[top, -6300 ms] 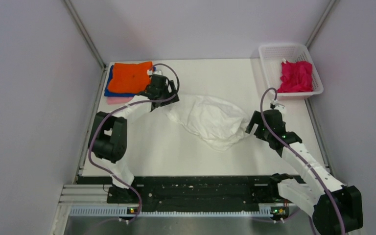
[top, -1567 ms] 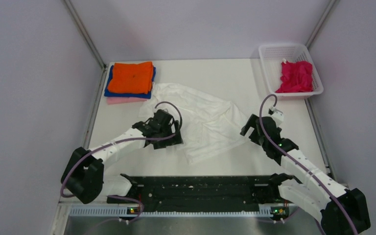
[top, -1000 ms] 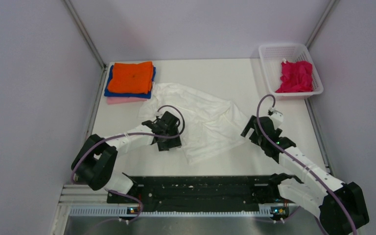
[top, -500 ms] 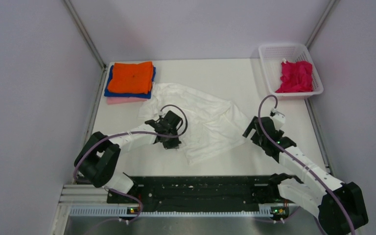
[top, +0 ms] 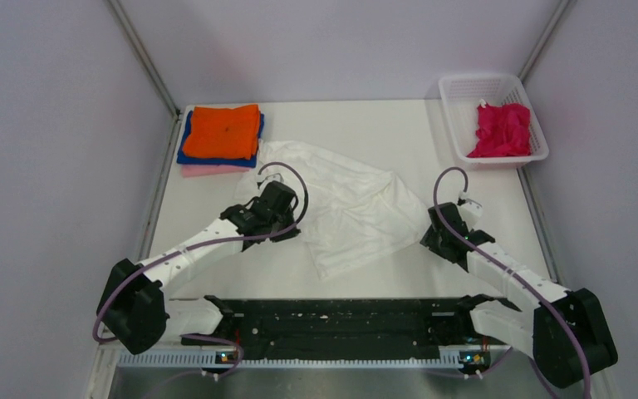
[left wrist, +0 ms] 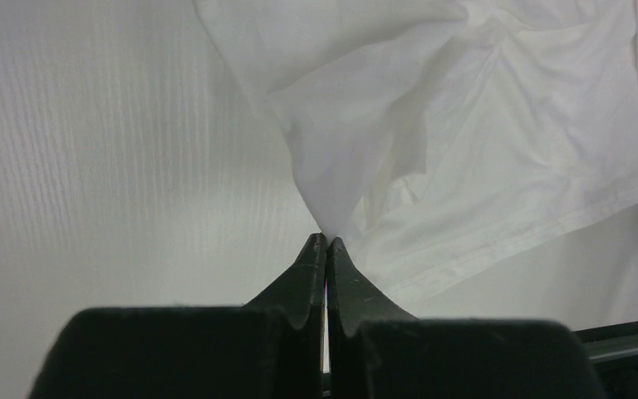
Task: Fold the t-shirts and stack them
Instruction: Flatten out the tshirt
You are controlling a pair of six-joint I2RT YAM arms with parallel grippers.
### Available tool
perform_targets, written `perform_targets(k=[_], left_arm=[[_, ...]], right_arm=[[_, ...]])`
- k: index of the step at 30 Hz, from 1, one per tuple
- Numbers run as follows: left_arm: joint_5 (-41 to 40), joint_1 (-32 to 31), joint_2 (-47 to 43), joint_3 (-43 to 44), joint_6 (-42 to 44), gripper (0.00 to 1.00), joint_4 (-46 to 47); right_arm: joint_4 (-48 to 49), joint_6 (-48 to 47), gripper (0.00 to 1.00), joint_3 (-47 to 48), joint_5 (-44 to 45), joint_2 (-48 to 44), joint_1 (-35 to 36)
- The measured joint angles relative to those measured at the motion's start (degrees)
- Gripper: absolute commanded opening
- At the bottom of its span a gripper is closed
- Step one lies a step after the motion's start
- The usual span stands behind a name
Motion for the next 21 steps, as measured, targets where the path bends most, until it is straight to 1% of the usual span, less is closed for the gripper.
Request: perform_targets(k=[4,12,16,19,20,21], left_arm=[[-0.44,0.0,-0.02,0.0,0.26,0.0,0.02],[-1.03,0.0,0.02,-0.13,0.81,0.0,1.05],[-1.11,0.0,0.04,-0.37,0.98,0.0,1.64],[-1.4,0.0,0.09,-0.39,1.05,0.0,1.79],[-1.53,0.0,0.13,-0.39,1.07,0.0,1.81],[-1.68,0.0,0.17,-0.39,1.07,0.0,1.84]], right_arm=[[1.03,-0.31,0.46,0.04,-0.72,2.6,0.0],[3.91,-1.03,0.44,0.13,-1.84,3.74,0.0],[4.81,-1.62,0.34,0.22,-2.6,4.31,-0.02],[5.44,-1.9,0.3,0.92,-2.86,5.79,-0.02],[5.84,-1.92,0.26,1.2,-2.89,6.38,-0.02],[6.36,-1.92,0.21,1.33,-2.89,6.91,-0.04]])
